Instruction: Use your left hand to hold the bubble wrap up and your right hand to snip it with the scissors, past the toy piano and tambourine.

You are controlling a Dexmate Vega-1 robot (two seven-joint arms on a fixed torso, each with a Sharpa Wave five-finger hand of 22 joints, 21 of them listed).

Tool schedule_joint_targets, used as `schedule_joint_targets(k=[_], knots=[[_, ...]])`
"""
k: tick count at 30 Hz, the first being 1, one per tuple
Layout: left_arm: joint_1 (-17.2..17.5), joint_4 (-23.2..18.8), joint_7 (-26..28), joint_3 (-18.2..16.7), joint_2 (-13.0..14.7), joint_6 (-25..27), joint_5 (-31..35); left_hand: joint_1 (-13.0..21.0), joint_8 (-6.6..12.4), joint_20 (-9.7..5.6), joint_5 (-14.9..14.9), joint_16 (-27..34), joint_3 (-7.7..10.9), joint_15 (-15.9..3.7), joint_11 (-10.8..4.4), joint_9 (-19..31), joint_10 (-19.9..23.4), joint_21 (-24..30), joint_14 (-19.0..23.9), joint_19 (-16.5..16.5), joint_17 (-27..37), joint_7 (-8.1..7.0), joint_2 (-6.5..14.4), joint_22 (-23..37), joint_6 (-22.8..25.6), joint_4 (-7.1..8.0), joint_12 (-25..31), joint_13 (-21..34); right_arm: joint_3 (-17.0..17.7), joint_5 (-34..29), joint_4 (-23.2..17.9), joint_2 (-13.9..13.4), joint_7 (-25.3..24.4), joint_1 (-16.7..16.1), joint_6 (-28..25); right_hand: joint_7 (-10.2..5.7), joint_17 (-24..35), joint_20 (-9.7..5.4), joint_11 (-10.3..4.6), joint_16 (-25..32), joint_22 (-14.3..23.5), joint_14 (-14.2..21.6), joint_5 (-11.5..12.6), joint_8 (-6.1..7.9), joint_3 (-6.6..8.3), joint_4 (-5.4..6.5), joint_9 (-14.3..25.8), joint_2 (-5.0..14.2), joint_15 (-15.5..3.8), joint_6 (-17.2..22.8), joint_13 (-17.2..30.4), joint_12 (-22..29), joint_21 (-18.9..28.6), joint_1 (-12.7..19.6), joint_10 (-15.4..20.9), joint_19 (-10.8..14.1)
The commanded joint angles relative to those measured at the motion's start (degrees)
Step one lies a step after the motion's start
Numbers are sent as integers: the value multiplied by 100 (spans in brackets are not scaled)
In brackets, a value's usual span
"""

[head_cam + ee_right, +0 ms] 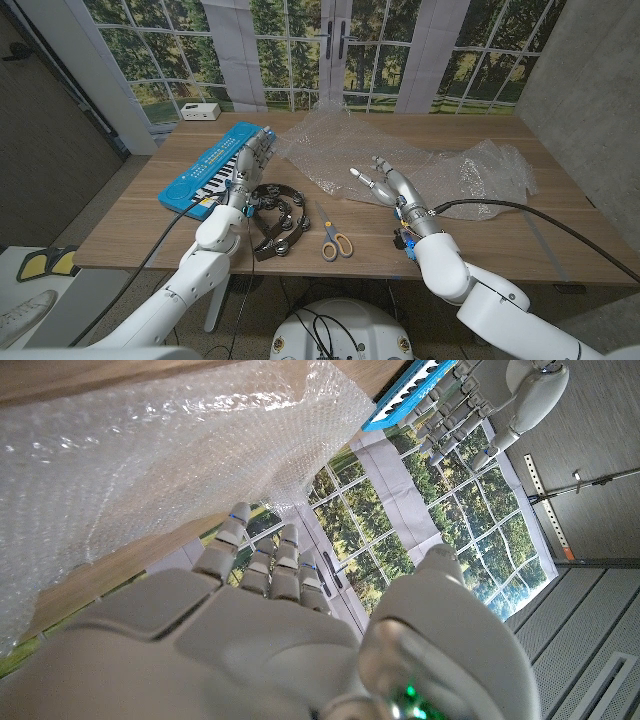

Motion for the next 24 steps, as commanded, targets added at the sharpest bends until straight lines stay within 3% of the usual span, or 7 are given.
schedule_joint_targets(k=[1, 13, 15, 20, 24], knots=[[57, -84, -42, -65, 20, 130, -214, 39, -13, -3, 37, 11, 16, 19, 23, 22, -1, 3, -5, 11, 18, 1, 0, 14, 19, -7, 27, 7, -129, -192, -64, 47, 4, 100, -258, 142, 11, 8, 16, 29, 29, 56, 3, 29, 16, -59, 13, -27, 40, 78, 2, 27, 49, 94, 86, 83], [18, -63, -73, -38, 24, 233, -240, 35, -47, 18, 35, -4, 7, 47, 42, 23, -69, -5, -50, -8, 20, 20, -11, 15, -53, -5, -4, 7, -256, -423, -239, -4, 24, 131, -518, 224, 3, 102, 88, 38, 26, 153, 7, -3, 62, -151, 11, -39, 66, 73, -14, 28, 74, 221, 207, 215], [23, -79, -31, -33, 34, 243, -193, 34, -47, 20, 35, -5, 6, 45, 38, 23, -67, -5, -54, -9, 20, 21, -12, 15, -53, -5, -4, 7, -239, -406, -242, -11, 23, 108, -471, 307, -3, 27, 105, 93, 19, 377, 5, 5, 96, -236, 10, -71, 102, 175, -26, 77, 106, 331, 471, 399], [15, -109, -41, -18, 62, 294, -182, 33, -48, 23, 35, -2, 4, 46, 38, 23, -67, -7, -51, -13, 20, 26, -13, 15, -54, -3, -5, 7, -299, -530, -301, -15, 19, 112, -604, 337, -8, 29, 129, 87, 15, 421, 6, 3, 122, -284, 9, -80, 135, 220, -33, 85, 119, 402, 582, 507], [43, -155, -15, -27, 61, 295, -190, 32, -49, 25, 35, 0, 3, 53, 41, 23, -58, -6, -48, -13, 21, 17, -14, 16, -56, -3, -2, 7, -423, -809, -327, 30, -160, 82, -682, 402, -13, 70, 119, 74, 12, 471, 2, -133, 145, -338, 10, -108, 137, -77, -40, 66, 111, 480, 669, 604]])
